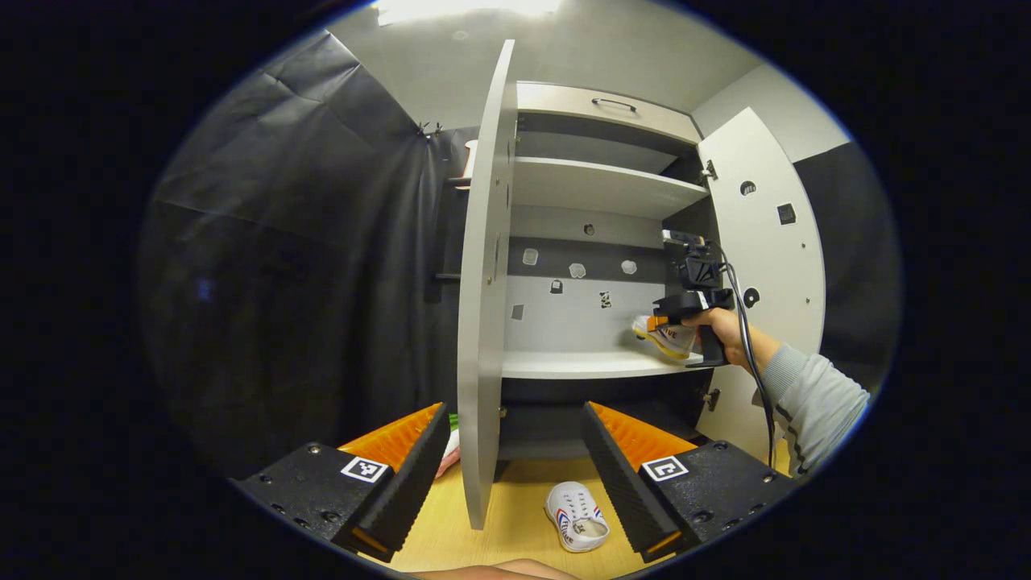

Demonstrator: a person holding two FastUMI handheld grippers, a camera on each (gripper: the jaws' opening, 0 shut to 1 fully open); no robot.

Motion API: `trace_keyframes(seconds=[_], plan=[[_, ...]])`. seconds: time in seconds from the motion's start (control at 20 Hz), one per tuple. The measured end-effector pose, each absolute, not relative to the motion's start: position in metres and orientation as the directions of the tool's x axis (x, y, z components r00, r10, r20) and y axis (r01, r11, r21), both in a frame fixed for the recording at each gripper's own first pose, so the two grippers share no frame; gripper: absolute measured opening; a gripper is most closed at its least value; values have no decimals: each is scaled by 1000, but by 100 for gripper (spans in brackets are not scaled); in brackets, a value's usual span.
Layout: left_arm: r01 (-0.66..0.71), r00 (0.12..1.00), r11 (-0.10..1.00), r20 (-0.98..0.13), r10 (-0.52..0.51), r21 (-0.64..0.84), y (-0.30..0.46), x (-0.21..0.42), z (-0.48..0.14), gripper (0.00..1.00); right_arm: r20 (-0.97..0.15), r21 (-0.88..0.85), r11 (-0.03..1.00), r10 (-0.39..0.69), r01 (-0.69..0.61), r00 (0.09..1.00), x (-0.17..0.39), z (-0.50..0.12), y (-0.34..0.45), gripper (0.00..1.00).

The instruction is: Grab one shoe with the right hand and put it into the shoe cabinet, grab the other shoe with the left hand and put it into the shoe cabinet; then close the right door with the right hand and the left door with the left hand.

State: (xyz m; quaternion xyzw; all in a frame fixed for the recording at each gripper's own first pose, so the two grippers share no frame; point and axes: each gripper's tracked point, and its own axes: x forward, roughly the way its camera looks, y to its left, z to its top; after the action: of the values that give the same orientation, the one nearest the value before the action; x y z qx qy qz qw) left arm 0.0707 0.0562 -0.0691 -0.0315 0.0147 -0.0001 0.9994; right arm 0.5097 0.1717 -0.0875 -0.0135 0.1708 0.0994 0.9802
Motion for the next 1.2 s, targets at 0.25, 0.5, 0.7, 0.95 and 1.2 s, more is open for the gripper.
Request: trace_keyframes(seconds=[0.25, 0.5, 0.7, 0.95, 1.2], plan=[[9, 998, 998, -66, -13, -60, 48, 73, -80, 99, -282, 51, 985, 171, -163, 944, 513, -75, 164, 24], [29, 997, 997, -65, -33, -69, 38, 61, -81, 98, -193, 54, 975, 224, -217, 955, 457, -34, 171, 84], [60, 995, 996, -79, -65, -61, 25, 49, -88, 98, -141, -10, 970, 238, -242, 961, 381, -14, 174, 96], [91, 988, 993, -115, -99, -74, 8, 34, -107, 99, -64, 11, 972, 234, -234, 970, 274, 9, 156, 98], [112, 988, 992, -104, -117, -57, -10, 28, -118, 99, -60, 22, 986, 164, -163, 985, 188, 7, 115, 97]])
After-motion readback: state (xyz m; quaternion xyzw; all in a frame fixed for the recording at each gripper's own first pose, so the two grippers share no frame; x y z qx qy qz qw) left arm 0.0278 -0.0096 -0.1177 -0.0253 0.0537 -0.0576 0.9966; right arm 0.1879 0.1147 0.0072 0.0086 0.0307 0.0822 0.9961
